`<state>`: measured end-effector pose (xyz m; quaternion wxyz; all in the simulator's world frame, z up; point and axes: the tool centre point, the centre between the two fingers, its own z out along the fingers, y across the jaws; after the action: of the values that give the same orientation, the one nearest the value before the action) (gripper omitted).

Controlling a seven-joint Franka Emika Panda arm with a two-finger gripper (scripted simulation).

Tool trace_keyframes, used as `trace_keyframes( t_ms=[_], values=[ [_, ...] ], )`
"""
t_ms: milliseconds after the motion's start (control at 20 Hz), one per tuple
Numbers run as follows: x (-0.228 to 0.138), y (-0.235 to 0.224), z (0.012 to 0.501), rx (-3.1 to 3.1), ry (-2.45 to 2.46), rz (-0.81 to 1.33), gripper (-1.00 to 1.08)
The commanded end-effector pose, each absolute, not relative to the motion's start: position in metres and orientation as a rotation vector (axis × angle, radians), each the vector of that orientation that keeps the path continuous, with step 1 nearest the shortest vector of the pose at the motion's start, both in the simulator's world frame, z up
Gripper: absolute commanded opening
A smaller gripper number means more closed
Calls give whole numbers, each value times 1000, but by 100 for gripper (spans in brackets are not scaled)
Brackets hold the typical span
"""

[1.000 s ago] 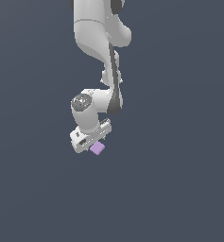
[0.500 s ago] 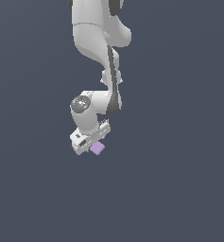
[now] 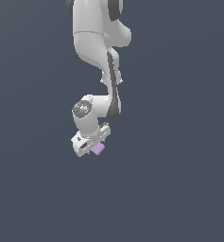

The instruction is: Pick up the object and move it to a goal position.

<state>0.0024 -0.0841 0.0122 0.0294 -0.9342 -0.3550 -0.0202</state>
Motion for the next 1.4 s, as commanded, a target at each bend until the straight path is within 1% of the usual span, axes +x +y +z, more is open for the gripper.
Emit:
trace_keyframes(
  t_ms=[0, 50, 100, 550, 600, 850, 1100, 1350],
  values=[
    [1, -82, 5, -2877, -1097, -58, 108],
    [1, -82, 4, -2877, -1097, -58, 108],
    [1, -82, 4, -2877, -1097, -58, -100],
    [1, -82, 4, -2877, -1097, -58, -100],
    [6, -87, 11, -2889, -1093, -75, -100],
    [2, -97, 17, -2888, -1094, -74, -100],
    [-9, -124, 34, -2886, -1094, -70, -100],
    [-26, -168, 60, -2881, -1096, -65, -100]
  ],
)
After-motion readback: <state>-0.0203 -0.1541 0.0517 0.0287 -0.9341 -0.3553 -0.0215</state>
